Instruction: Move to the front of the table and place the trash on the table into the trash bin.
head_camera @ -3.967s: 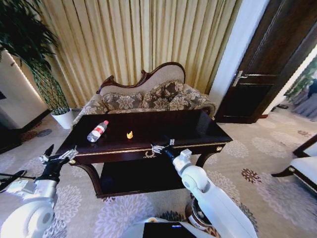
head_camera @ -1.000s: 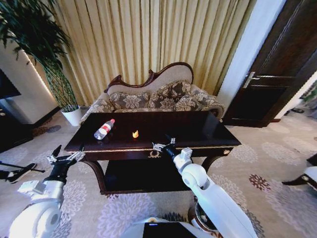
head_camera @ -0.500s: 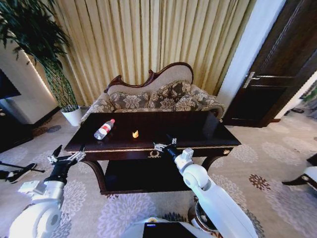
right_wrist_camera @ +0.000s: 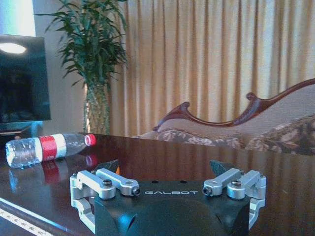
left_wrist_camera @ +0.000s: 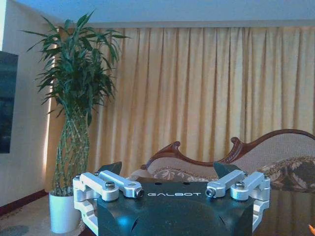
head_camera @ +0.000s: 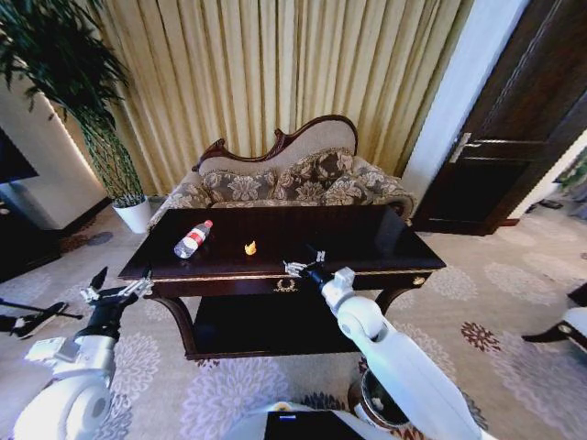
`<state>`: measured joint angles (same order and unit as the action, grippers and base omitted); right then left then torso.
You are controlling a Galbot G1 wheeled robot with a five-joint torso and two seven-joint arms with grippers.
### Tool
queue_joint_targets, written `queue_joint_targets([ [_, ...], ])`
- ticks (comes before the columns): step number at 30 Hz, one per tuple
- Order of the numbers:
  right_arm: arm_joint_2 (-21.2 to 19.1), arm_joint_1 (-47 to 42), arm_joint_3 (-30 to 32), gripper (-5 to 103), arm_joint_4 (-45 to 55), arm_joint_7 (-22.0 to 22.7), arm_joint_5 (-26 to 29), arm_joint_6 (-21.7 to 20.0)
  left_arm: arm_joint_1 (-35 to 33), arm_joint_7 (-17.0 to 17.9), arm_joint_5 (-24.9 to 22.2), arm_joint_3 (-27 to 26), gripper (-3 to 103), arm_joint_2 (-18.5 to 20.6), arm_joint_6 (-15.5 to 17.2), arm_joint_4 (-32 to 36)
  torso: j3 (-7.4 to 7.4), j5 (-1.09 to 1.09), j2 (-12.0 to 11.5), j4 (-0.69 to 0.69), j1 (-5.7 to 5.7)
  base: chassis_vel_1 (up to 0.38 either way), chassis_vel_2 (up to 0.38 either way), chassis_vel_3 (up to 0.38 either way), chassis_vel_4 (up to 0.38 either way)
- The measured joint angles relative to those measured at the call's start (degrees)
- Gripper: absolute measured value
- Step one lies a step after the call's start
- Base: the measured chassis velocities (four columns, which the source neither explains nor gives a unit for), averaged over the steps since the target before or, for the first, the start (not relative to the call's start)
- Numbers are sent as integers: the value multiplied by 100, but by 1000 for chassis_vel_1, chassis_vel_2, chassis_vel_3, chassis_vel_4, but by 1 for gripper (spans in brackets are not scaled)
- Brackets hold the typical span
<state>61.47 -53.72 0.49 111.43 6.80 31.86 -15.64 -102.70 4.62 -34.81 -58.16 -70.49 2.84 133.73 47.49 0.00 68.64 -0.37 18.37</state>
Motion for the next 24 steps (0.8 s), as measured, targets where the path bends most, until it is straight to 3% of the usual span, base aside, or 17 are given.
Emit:
queue_joint_targets([
  [12, -200, 1041, -1107, 100, -571, 1, 565, -107, -68, 21, 115, -6, 100, -363, 23, 224, 0, 0, 0, -1, 0, 0, 0, 0, 0],
  [24, 291, 1869, -1883, 100, -1316, 0, 637, -123, -211, 28, 75, -329, 100, -557, 23, 267, 0, -1, 0, -2, 0, 0, 0, 0, 0],
])
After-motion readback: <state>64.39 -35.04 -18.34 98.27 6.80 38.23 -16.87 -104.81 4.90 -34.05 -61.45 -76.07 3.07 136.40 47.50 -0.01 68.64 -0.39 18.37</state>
